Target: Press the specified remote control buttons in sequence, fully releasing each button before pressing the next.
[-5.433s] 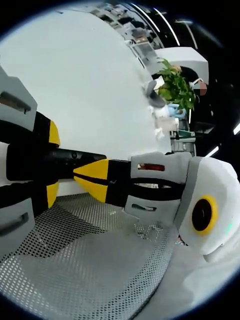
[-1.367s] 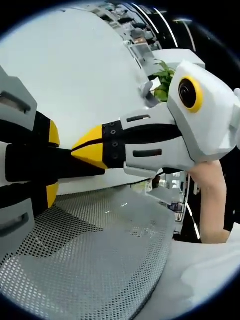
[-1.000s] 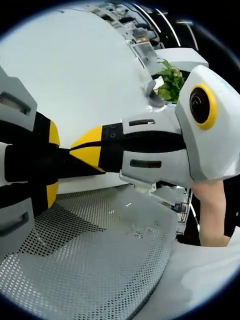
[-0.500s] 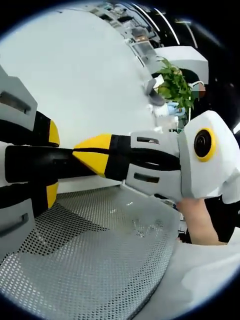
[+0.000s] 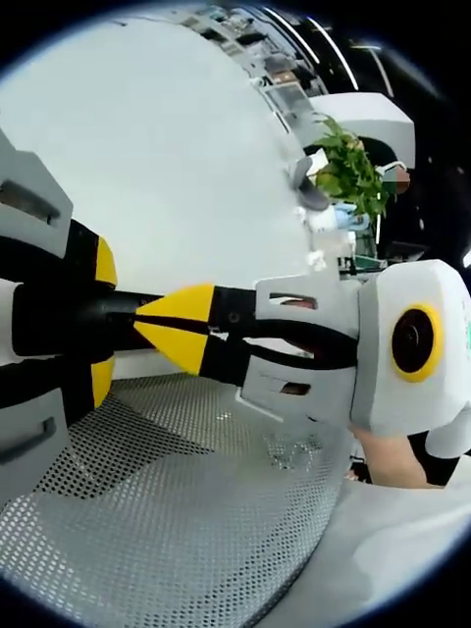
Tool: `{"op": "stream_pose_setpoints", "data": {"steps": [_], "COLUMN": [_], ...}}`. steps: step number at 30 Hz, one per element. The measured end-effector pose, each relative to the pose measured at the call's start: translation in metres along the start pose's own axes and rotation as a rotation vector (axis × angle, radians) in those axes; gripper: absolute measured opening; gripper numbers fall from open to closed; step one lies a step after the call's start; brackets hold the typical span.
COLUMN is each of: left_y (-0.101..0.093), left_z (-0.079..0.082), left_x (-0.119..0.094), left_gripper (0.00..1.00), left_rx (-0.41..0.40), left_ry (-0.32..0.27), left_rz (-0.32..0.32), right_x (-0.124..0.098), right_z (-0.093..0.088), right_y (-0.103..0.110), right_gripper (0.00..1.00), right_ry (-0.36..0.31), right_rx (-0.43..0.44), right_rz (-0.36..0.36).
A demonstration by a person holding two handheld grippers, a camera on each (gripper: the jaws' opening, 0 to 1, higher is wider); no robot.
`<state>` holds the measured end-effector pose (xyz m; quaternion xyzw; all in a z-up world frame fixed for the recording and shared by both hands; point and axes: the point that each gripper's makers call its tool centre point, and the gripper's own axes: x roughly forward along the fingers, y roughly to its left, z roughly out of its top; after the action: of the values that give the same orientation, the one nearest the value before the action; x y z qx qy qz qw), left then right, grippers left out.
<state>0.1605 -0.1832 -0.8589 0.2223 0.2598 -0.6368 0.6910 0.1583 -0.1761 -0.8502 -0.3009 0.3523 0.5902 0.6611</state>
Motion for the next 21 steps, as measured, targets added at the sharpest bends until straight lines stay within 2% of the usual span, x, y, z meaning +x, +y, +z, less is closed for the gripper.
{"op": "stream_pose_setpoints", "data": {"steps": [6, 14, 21], "left_y": [-0.0005, -0.0012, -0.0013], "left_z": [0.0001, 0.0000, 0.0001], "left_x": [-0.0004, -0.0004, -0.0007], "left_gripper": [0.25, 0.25, 0.25], "left_rx": [0.005, 0.020, 0.019], "left_ry": [-0.005, -0.001, -0.001], "left_rz": [-0.001, 0.001, 0.001], "right_x": [0.0009, 0.0028, 0.0041], "right_z": [0.0007, -0.0005, -0.0011], "right_y": [0.0003, 0.0017, 0.0019], "right_gripper": [0.00, 0.00, 0.00], "right_ry": [0.018, 0.109, 0.162], "right_rx": [-0.049, -0.249, -0.304], "right_rz": [0.005, 0.002, 0.011]}}
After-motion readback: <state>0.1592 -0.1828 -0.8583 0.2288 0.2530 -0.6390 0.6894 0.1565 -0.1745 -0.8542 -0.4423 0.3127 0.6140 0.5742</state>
